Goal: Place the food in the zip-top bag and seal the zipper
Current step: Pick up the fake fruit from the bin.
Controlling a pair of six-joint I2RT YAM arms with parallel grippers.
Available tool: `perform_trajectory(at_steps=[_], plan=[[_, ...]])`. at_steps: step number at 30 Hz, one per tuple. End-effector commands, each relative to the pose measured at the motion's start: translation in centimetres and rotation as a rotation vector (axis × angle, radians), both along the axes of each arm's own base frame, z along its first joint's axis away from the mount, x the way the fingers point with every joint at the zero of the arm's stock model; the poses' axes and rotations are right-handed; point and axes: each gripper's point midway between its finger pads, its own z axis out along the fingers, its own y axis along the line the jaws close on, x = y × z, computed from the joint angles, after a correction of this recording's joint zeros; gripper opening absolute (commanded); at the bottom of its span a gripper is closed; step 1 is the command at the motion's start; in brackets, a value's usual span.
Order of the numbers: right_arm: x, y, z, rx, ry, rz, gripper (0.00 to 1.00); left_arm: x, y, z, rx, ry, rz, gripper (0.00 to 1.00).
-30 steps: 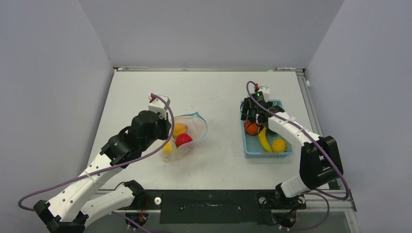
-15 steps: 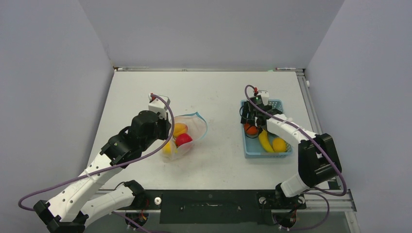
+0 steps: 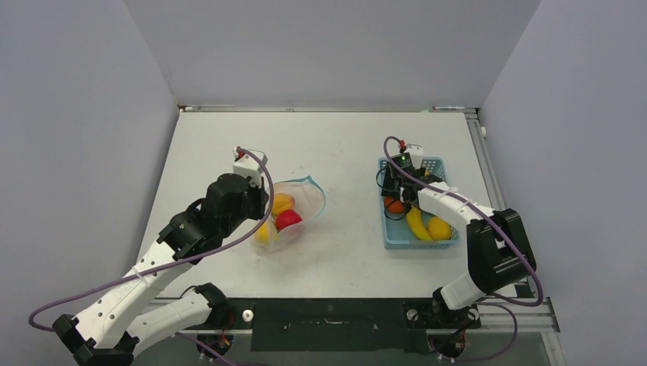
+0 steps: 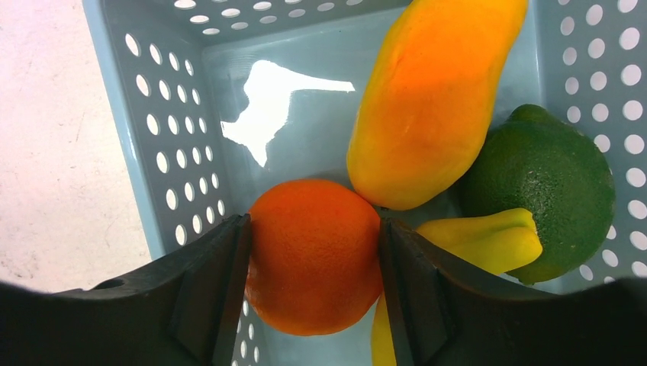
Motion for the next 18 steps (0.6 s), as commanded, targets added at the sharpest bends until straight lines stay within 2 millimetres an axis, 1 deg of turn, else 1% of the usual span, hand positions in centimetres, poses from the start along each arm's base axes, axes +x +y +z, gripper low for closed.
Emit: perform_trajectory(at_steps=[1, 4, 9, 12, 18], plan=[[-1.8, -0.9, -1.7, -0.025, 0.068, -0.018, 0.51, 0.6, -0.1, 0.8, -0.018, -0.034, 0.005, 0.00], [-1.7, -0.8, -1.0, -0.014, 0.053, -0.016, 0.38, 0.6, -0.1, 0.7, -0.016, -0.031, 0.005, 0.00], [-1.4, -0.7, 0.6, -0.003, 0.016, -0.018, 0.21, 0.6, -0.1, 0.7, -0.016, -0.033, 0.008, 0.00], [-1.1, -0.6, 1.8, 0.007, -0.011, -0.020, 0.16, 0.6, 0.0, 0.7, -0.015, -0.033, 0.011, 0.00], [-0.6, -0.9, 5.0, 0.002, -0.089, -0.039, 0.13, 0.6, 0.0, 0.7, -0.014, -0.032, 0.010, 0.00]])
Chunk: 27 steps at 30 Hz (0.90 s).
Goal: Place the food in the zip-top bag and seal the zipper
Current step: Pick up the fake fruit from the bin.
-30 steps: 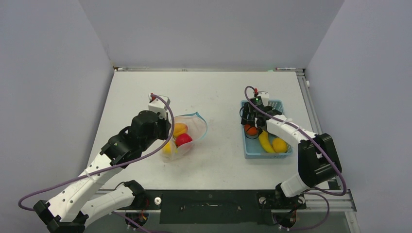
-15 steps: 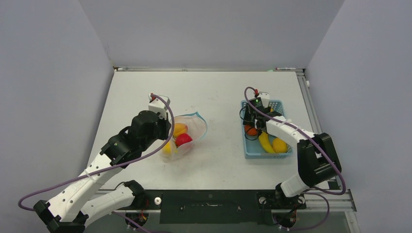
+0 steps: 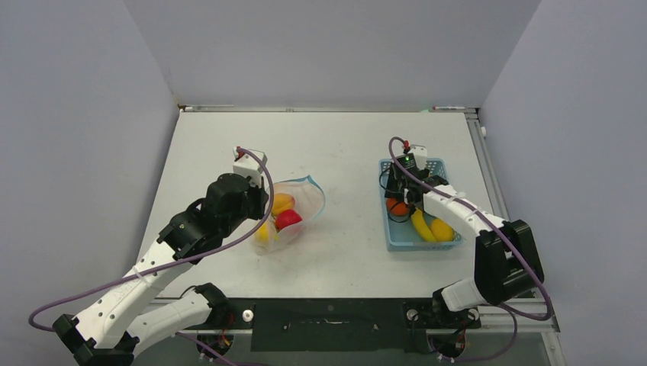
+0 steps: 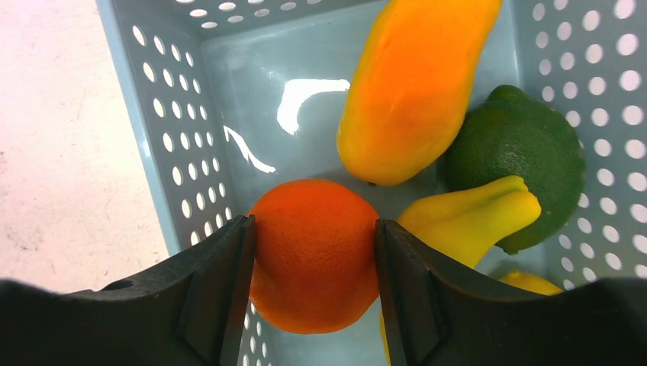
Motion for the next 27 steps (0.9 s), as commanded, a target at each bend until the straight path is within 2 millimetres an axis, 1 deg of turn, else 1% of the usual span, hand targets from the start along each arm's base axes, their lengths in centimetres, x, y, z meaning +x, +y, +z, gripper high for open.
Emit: perform_trajectory(at_steps=[1, 9, 14, 15, 18, 20, 24, 27], plan=[[0.8, -0.5, 4.5, 0.000, -0.109, -0.036, 0.13, 0.6, 0.0, 0.7, -0.015, -0.033, 0.010, 0.00], [1.2, -0.4, 8.6, 0.000, -0.200, -0.039, 0.12, 0.7, 0.0, 0.7, -0.015, -0.031, 0.012, 0.00], [1.3, 0.7, 11.4, 0.022, -0.252, -0.013, 0.11, 0.7, 0.0, 0.5, -0.012, -0.028, 0.013, 0.00], [1.3, 1.1, 12.3, 0.032, -0.269, -0.004, 0.11, 0.7, 0.0, 0.5, -0.011, -0.028, 0.013, 0.00], [1.0, 2.6, 14.1, 0.050, -0.301, 0.031, 0.11, 0.7, 0.0, 0.6, -0.011, -0.029, 0.014, 0.00], [0.6, 4.0, 15.4, 0.073, -0.324, 0.065, 0.12, 0.7, 0.0, 0.5, -0.010, -0.029, 0.016, 0.00], [0.0, 7.1, 17.7, 0.178, -0.364, 0.155, 0.12, 0.8, 0.1, 0.5, -0.009, -0.030, 0.020, 0.00], [-0.3, 8.6, 19.2, 0.238, -0.391, 0.196, 0.12, 0.8, 0.2, 0.4, -0.006, -0.028, 0.023, 0.00]])
